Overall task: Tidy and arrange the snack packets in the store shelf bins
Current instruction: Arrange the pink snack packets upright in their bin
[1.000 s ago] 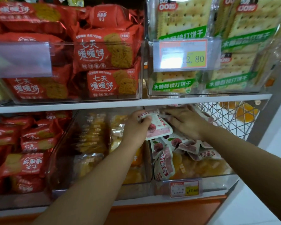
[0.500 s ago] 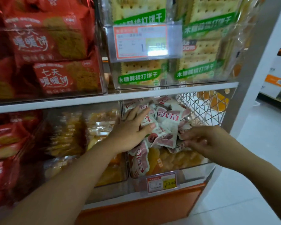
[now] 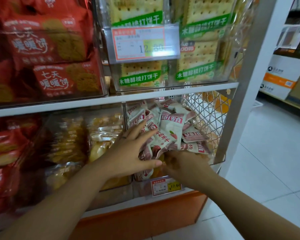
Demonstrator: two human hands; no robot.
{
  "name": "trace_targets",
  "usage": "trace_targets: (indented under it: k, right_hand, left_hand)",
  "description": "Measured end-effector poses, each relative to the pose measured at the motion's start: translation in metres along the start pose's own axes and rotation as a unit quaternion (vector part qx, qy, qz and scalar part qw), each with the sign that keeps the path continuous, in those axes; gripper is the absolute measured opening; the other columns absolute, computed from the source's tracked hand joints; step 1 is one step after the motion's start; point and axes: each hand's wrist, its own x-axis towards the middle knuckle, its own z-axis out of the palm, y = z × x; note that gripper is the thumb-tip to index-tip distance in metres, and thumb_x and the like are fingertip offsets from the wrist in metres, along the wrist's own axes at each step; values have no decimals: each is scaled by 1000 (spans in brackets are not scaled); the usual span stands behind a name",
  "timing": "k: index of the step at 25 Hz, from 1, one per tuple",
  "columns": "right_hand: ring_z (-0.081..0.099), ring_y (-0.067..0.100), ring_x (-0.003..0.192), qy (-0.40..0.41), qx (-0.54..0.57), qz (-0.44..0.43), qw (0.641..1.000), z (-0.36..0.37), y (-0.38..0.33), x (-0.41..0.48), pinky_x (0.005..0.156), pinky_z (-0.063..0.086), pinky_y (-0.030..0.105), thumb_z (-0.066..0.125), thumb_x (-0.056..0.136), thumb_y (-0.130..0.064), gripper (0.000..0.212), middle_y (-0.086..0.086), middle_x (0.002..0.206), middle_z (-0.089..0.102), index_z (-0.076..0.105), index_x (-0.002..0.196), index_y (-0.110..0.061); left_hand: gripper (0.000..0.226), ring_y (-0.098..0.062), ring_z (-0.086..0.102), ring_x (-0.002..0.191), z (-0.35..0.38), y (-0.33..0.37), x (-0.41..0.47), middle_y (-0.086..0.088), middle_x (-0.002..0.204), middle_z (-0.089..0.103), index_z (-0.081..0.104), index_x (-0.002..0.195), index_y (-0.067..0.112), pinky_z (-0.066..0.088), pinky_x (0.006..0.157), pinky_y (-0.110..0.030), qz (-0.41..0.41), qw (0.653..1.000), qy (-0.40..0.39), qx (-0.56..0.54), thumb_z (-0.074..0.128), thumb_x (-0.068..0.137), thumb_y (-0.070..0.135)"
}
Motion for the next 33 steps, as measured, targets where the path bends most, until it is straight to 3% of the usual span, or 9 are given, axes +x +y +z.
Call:
trace_targets:
  k: [5,10,14,19,23,26,28,30,33]
  right_hand:
    - [61,21,97,40,-57,54,996,11,-4,4,72,46,31,38,83,-60,40,-4,111,62,52,112,-37]
    - [62,18,84,-18,64,118,991,3,-10,14,74,54,34,63,74,-46,34,-4,95,67,60,103,-27]
    - [62,21,82,21,24,124,992,11,-14,11,68,51,31,58,80,-42,27,-1,92,65,61,99,-24]
    - [59,26,91,-43,-3,168,985,23,-13,24,78,50,36,47,61,-66,66,4,103,58,58,110,-22]
    - [54,31,99,63,-15,212,975,32,-11,16,72,38,32,44,75,-61,49,8,114,56,58,107,-27]
    - [56,30,93,52,-44,191,979,34,-9,17,66,36,28,40,77,-60,46,1,93,60,60,98,-26]
    - [53,21,78,25,-18,209,978,23,-14,21,54,30,22,50,82,-52,35,-4,73,52,62,92,-21]
    - [49,17,73,-9,35,229,973,11,-17,28,52,33,22,60,82,-41,25,-1,76,55,62,93,-18]
    - [53,17,73,-57,149,264,951,-3,-19,33,61,45,26,70,78,-23,17,3,80,58,58,84,-14]
  left_hand:
    - [84,-13,-6,144,9,-5,1,23,153,-17,8,143,51,10,117,-45,7,999,39,-5,41,72,80]
    - [79,-14,-3,144,9,-4,-1,21,155,-10,14,144,49,12,117,-44,8,999,41,-25,48,77,72]
    - [81,-15,-2,144,10,-4,-2,21,155,-10,15,144,49,15,117,-45,8,998,51,-24,47,75,76]
    - [95,-14,-7,144,4,-9,-7,24,152,-19,4,141,56,10,117,-49,13,1000,14,-18,40,59,86]
    - [102,-12,-12,143,3,-19,-18,20,151,-27,-10,139,57,-1,116,-48,16,999,-11,39,47,59,85]
    - [103,-15,-12,143,6,-21,-17,18,151,-28,-12,139,55,-2,115,-48,25,998,-10,58,47,60,85]
    - [103,-15,-11,143,7,-22,-16,16,152,-26,-10,140,54,-1,115,-48,28,998,-3,55,48,61,84]
    - [104,-15,-11,144,8,-24,-16,16,153,-24,-8,142,53,0,115,-49,32,998,3,48,46,59,84]
    - [105,-17,-9,144,10,-25,-17,15,154,-22,-6,142,53,3,117,-51,39,999,9,34,38,53,87]
